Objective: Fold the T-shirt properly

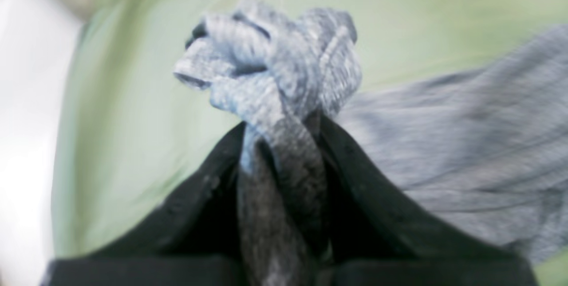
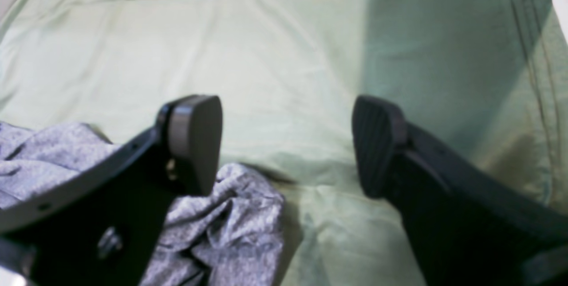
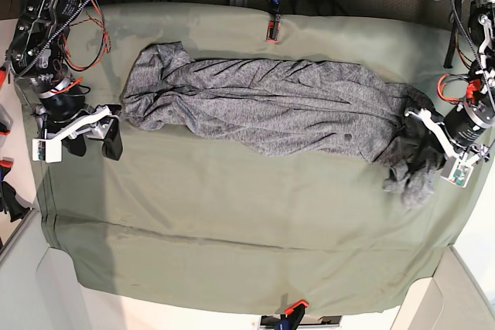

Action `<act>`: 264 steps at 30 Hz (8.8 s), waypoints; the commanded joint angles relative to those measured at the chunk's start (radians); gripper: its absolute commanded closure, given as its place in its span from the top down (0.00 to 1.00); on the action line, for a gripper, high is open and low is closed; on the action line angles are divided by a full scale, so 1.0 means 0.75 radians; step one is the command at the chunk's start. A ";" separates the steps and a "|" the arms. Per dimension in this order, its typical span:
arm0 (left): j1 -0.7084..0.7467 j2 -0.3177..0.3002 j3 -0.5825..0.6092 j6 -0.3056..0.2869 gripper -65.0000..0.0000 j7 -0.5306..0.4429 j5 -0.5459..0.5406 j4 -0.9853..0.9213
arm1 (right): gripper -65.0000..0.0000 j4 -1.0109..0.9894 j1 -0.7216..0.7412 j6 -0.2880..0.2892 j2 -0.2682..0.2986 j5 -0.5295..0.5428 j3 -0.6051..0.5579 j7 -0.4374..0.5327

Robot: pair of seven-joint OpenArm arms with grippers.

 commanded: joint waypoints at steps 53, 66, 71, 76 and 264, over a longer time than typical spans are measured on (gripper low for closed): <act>0.106 0.107 0.415 0.085 0.62 0.051 0.081 0.434 | 0.68 -0.261 -0.178 0.144 -0.075 0.176 -0.227 -0.002; 0.107 0.106 0.399 0.085 0.62 0.076 0.109 0.433 | 0.00 -0.259 -0.138 0.187 -0.057 0.077 -0.185 0.190; 0.109 0.103 0.355 0.040 0.62 0.075 0.045 0.433 | 0.00 -0.259 -0.096 0.187 0.008 0.078 0.005 0.174; 0.110 0.103 0.270 0.029 0.62 0.075 -0.041 0.433 | 0.00 -0.259 -0.097 0.196 0.101 0.133 0.163 0.168; -0.084 0.193 0.506 -0.176 0.03 -0.145 0.151 -0.333 | 0.00 -1.066 0.641 0.201 -0.060 -0.256 -0.695 0.316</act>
